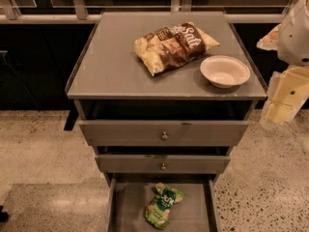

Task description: Pick green rice chip bag from bottom drawer and place on counter

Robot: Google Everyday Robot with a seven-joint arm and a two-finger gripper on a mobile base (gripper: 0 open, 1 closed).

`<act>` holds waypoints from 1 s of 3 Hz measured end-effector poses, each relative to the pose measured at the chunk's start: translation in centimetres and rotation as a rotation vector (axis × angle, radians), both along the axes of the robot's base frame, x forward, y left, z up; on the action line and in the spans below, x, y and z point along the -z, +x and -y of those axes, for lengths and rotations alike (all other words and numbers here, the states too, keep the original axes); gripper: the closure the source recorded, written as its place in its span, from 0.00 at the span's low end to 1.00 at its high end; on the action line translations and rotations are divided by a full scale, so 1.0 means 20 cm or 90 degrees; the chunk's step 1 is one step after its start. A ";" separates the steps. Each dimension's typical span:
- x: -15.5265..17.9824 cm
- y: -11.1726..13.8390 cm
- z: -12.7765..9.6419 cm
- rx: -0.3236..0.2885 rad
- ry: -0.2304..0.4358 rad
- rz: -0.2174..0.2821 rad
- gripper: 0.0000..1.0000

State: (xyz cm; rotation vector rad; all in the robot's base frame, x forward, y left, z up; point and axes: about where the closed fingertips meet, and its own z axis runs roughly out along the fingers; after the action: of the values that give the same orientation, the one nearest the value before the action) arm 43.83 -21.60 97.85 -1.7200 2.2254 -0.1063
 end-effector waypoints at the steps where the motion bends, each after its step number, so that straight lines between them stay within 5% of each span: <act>1: 0.00 0.00 0.00 0.000 0.000 0.000 0.00; 2: 0.05 -0.01 0.00 0.011 0.028 0.025 0.00; 3: 0.30 -0.13 -0.06 0.022 0.116 0.028 0.00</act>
Offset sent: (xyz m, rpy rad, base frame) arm -0.0151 -0.0110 -0.0689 0.2860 -0.2388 -0.1128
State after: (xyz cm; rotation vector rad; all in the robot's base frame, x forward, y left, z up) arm 41.27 -20.45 91.92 -1.5693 2.1603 0.0493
